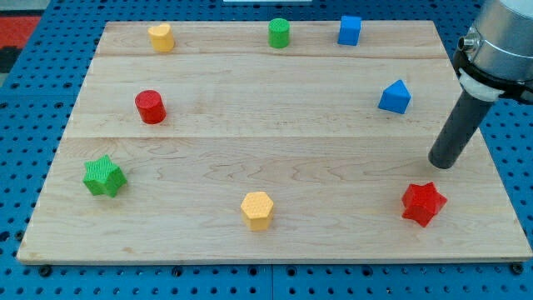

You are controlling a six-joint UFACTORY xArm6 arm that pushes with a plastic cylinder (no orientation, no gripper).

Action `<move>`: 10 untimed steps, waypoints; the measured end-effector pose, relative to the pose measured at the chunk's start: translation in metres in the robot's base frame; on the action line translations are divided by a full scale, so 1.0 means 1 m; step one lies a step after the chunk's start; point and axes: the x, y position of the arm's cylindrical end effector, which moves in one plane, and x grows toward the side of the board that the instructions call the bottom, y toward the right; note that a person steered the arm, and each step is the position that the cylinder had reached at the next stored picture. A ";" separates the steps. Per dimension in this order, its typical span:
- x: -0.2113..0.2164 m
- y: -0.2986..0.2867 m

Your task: Push the red star slightly up

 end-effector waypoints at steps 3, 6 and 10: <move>0.000 0.017; 0.097 0.013; 0.070 -0.108</move>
